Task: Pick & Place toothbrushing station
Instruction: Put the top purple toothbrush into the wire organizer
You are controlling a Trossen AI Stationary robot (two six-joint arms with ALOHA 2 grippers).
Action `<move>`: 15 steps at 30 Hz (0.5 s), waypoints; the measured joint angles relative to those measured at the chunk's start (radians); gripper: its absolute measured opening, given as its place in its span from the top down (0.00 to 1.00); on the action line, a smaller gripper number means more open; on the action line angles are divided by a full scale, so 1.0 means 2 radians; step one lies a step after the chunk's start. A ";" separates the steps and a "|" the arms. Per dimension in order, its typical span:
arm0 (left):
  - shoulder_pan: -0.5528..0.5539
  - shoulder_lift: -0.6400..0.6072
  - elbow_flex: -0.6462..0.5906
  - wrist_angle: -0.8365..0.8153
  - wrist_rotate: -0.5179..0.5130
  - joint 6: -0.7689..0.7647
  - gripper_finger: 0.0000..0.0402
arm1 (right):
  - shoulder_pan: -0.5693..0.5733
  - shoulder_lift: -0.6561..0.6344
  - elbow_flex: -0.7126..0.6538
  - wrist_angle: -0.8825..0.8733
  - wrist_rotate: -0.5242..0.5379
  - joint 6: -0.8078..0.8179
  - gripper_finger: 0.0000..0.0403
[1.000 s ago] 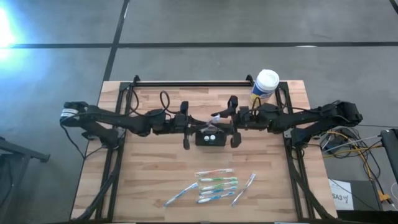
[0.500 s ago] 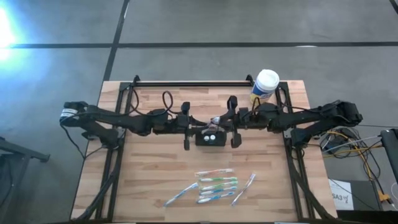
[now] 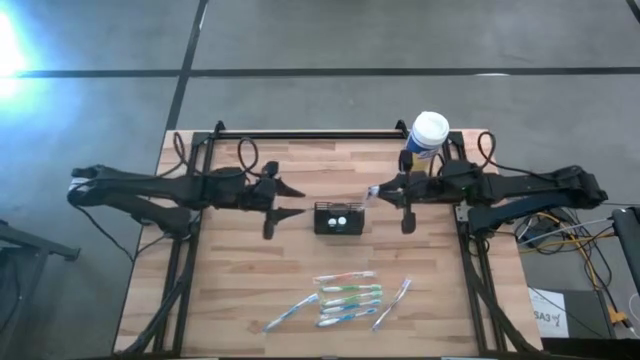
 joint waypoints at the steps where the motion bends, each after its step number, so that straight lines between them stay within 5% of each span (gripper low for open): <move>1: -0.004 -0.009 -0.010 -0.007 0.000 0.002 0.57 | -0.002 -0.002 -0.007 0.000 0.000 0.000 0.97; 8: -0.016 -0.079 -0.113 0.031 0.003 0.008 0.96 | -0.010 -0.005 -0.074 0.070 -0.032 0.009 0.97; 15: -0.016 -0.179 -0.203 0.049 -0.007 0.005 0.99 | -0.026 -0.003 -0.137 0.146 -0.034 0.016 0.97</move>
